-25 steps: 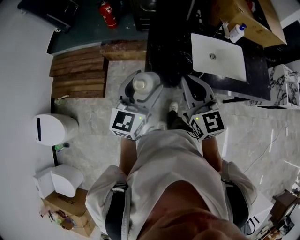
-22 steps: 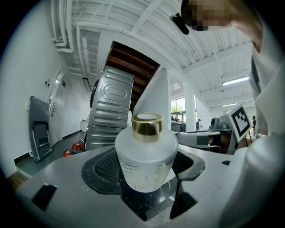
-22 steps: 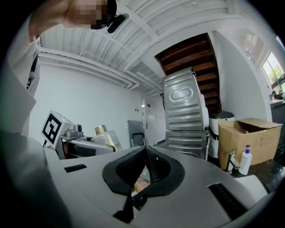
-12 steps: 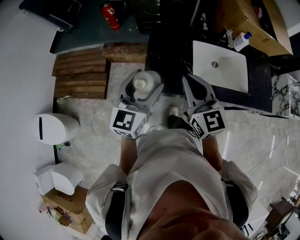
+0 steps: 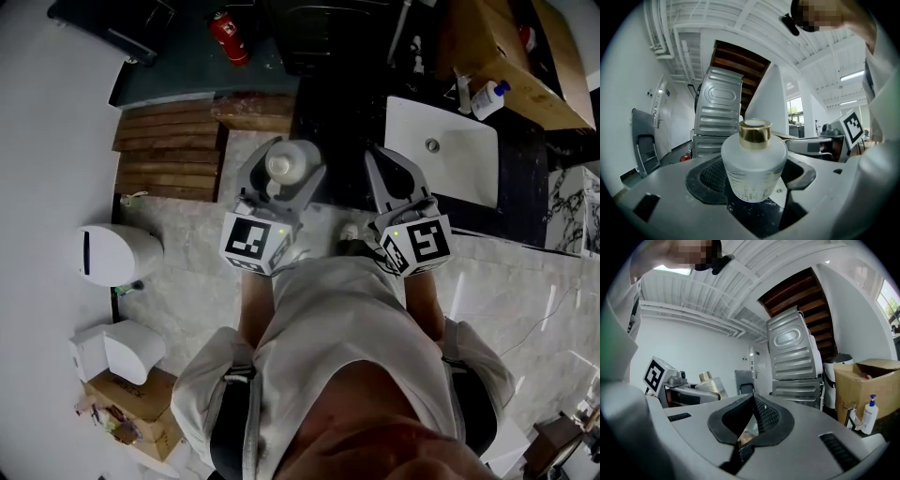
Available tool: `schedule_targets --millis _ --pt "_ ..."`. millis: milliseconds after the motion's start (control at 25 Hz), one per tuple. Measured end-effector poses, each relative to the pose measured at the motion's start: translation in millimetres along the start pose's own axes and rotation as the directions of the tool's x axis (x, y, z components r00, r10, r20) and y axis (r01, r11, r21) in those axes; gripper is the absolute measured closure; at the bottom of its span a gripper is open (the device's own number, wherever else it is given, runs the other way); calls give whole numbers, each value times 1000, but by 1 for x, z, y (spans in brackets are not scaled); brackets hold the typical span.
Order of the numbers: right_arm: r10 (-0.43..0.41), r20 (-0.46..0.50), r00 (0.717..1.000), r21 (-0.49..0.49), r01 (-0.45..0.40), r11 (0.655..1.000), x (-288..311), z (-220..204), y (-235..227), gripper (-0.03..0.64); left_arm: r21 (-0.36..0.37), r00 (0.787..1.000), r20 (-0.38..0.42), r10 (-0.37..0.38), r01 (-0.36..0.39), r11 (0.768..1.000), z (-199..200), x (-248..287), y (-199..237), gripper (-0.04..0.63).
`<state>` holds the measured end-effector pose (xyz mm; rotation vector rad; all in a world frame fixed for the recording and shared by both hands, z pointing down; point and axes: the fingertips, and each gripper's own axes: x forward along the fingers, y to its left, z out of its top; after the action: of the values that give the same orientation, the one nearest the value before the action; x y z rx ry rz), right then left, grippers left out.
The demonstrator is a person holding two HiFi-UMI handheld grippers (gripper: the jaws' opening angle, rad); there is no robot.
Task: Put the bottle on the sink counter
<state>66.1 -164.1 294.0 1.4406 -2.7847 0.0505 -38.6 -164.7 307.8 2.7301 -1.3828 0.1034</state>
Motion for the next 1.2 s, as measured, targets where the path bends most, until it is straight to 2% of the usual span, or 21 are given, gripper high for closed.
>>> schedule_targets --millis 720,1200 --pt "22 -1 1000 17 -22 1000 16 2 -63 618 20 1000 -9 25 -25 999 11 60 -7 265" --pt "11 -33 999 41 -10 999 35 -8 -89 618 18 999 -48 23 -22 1000 5 94 10 265"
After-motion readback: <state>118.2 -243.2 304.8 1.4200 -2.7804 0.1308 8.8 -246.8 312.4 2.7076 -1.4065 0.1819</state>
